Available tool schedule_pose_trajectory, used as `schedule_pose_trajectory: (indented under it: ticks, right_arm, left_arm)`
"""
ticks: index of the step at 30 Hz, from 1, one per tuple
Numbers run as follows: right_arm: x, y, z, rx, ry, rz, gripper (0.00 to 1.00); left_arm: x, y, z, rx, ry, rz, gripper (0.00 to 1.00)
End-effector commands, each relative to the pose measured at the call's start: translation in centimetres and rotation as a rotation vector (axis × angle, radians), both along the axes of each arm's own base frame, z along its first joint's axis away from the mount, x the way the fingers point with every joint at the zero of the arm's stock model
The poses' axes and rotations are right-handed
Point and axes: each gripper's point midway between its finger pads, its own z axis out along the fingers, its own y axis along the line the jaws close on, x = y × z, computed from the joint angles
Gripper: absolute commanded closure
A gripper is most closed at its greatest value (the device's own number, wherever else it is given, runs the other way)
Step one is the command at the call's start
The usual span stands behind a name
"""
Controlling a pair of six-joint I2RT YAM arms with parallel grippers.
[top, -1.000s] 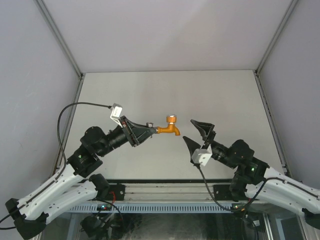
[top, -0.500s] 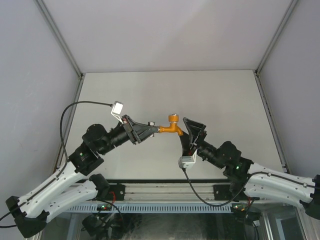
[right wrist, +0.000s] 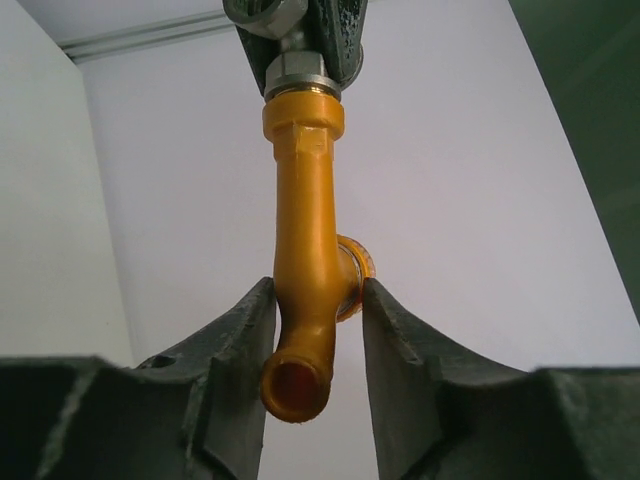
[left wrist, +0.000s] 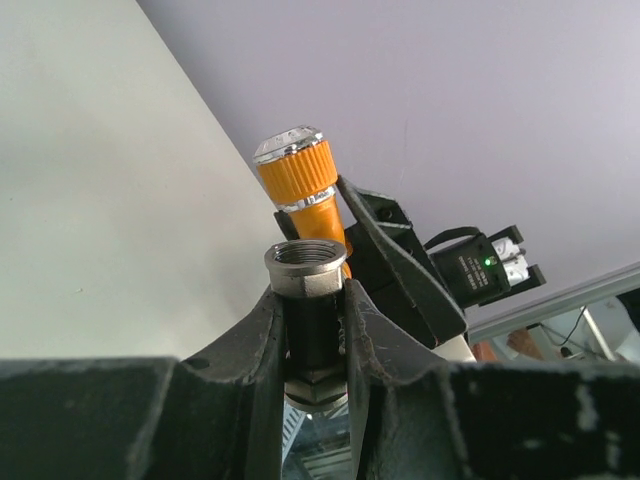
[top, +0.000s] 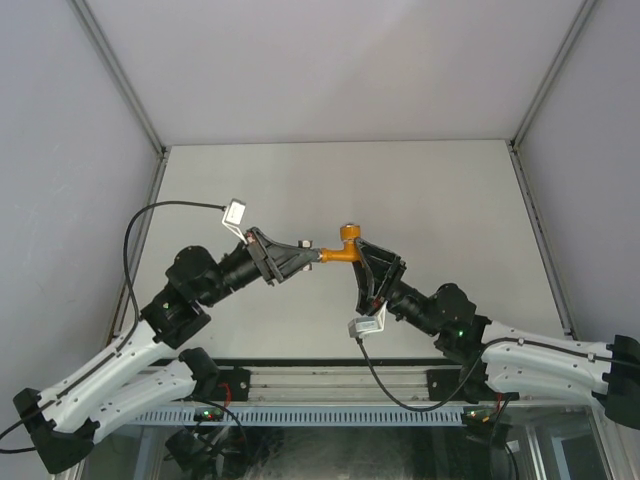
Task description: Install the water faucets
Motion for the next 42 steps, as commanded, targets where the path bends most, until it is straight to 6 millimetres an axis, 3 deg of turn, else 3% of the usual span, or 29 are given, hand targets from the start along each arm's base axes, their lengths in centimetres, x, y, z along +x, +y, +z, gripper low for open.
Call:
schedule_pose_trajectory:
  ticks: [1,4,8,21,25,28,29,30,34,35,42]
  right_arm:
    - [-0.8,-0.3,3.6,0.093,-0.015,0.029,0.68]
    - [-1.2,-0.3,3.5,0.091,0.052,0.06,0.85]
    - [-1.8,-0.4,4.2,0.131,0.204,0.119,1.0]
    - [-6.4,1.0,4.4,0.066,0.781,0.359,1.0]
    - [-7.5,1.3,3.7,0.026,0.87,0.406,1.0]
    - [-7.4,1.3,3.1,-0.009,0.831,0.396,1.0]
    - [-7.0,1.3,2.9,-0.012,0.794,0.381,0.99]
    - [-6.6,1.2,2.6,-0.012,0.748,0.362,0.93]
    - [-5.0,0.8,2.2,0.027,0.531,0.294,0.58]
    - [-4.7,0.7,2.2,0.045,0.504,0.279,0.53]
    - [-2.5,0.5,2.0,0.059,0.346,0.145,0.46]
  left_arm:
    - [-0.9,0.2,5.1,-0.111,-0.085,-0.03,1.0]
    - [-0.8,-0.1,5.1,-0.108,-0.087,-0.038,1.0]
    - [-1.1,-0.5,5.2,-0.095,-0.118,-0.068,1.0]
    - [-1.7,-1.1,3.5,0.04,-0.304,-0.133,1.0]
    - [-1.6,-1.0,3.1,0.075,-0.342,-0.129,1.0]
    - [-1.4,-0.7,3.1,0.08,-0.337,-0.108,1.0]
    - [-1.2,-0.7,3.1,0.081,-0.324,-0.1,1.0]
    - [-1.2,-0.6,3.1,0.078,-0.314,-0.097,1.0]
    - [-1.6,-1.0,3.4,0.045,-0.258,-0.123,1.0]
    - [-1.7,-1.1,3.5,0.039,-0.251,-0.131,1.0]
    - [-1.9,-1.4,4.2,-0.018,-0.199,-0.148,1.0]
